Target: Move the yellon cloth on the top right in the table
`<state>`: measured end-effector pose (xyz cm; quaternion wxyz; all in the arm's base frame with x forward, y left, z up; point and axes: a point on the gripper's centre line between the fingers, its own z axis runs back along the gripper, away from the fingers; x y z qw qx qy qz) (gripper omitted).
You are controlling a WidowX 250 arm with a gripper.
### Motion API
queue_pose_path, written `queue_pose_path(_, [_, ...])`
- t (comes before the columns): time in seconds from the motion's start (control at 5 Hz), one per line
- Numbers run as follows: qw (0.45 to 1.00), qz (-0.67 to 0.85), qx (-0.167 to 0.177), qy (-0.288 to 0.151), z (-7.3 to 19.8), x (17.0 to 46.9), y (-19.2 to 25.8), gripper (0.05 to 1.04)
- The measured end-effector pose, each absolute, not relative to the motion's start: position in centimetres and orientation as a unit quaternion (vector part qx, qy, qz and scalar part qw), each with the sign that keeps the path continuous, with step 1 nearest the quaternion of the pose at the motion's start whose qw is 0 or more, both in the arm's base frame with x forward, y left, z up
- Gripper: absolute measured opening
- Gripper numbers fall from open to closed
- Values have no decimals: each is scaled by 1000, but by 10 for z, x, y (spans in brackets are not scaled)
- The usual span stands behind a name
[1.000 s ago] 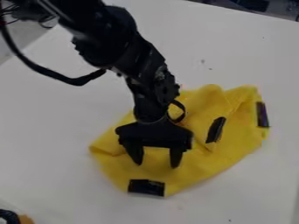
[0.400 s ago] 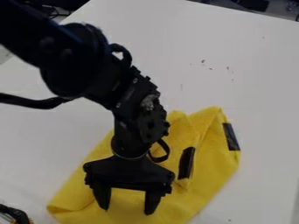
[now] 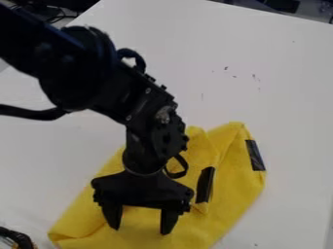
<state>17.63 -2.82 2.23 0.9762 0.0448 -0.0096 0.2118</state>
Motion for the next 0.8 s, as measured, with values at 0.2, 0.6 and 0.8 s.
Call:
queue_pose_path(0.2, [979,188,68,-30,42,199,-31,998])
queue_pose_path(0.6, [986,127,83,-74,70,245,-45,998])
queue_pose_path(0.8, [989,94,80,-83,68,259,-50,999])
